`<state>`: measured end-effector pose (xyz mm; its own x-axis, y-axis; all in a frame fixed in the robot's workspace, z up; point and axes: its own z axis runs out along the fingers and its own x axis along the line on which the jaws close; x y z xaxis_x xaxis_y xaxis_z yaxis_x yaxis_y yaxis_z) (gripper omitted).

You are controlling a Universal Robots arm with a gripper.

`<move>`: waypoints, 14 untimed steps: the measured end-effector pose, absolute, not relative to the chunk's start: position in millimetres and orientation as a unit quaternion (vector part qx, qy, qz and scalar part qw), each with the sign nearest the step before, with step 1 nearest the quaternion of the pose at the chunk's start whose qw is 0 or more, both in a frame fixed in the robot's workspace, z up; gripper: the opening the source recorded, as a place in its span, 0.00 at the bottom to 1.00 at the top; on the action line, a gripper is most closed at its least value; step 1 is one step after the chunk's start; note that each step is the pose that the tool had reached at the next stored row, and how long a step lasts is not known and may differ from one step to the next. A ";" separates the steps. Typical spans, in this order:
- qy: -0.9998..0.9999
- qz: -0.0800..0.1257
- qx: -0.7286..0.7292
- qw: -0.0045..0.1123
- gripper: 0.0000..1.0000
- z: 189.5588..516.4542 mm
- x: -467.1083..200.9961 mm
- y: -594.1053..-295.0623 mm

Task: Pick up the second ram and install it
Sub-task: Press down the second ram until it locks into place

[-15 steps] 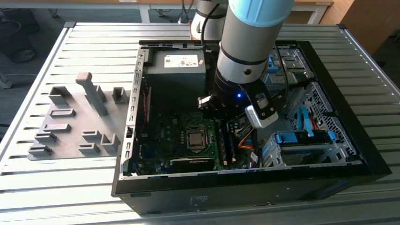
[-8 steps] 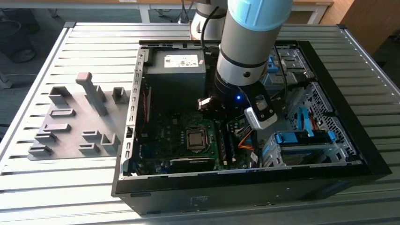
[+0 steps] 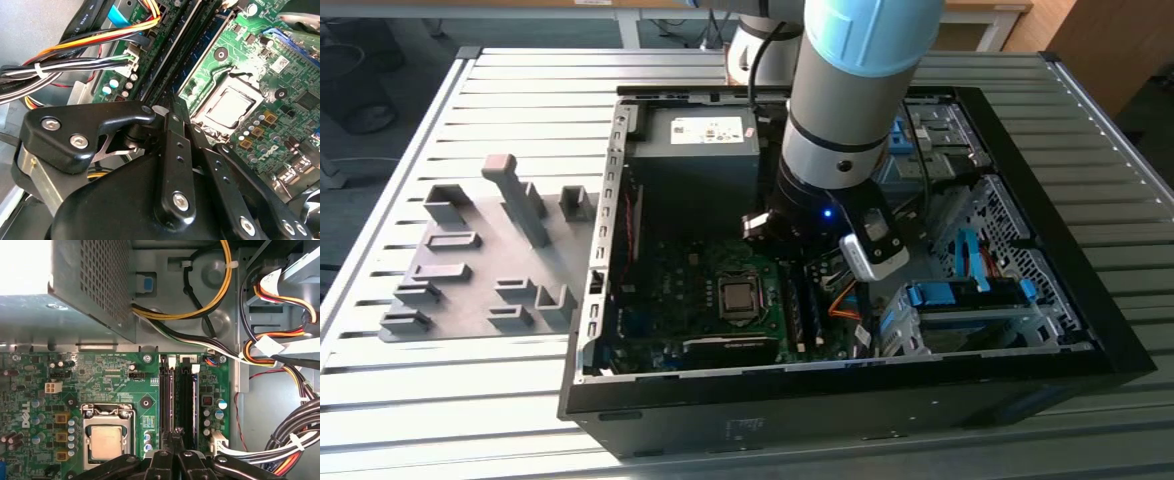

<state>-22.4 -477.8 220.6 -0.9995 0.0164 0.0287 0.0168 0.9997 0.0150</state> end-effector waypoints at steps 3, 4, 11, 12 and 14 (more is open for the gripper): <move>-1.000 -0.007 -0.008 0.014 0.11 218.6 -22.4 -477.8; -1.000 -0.007 -0.008 0.015 0.11 214.4 -22.3 -477.6; -1.000 -0.008 -0.008 0.014 0.11 234.2 -22.4 -477.6; -1.000 -0.008 -0.008 0.014 0.11 235.5 -22.4 -477.7; -1.000 -0.008 -0.008 0.014 0.11 235.5 -22.4 -477.6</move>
<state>-22.4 -477.6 235.5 -0.9995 0.0164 0.0285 0.0169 0.9997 0.0159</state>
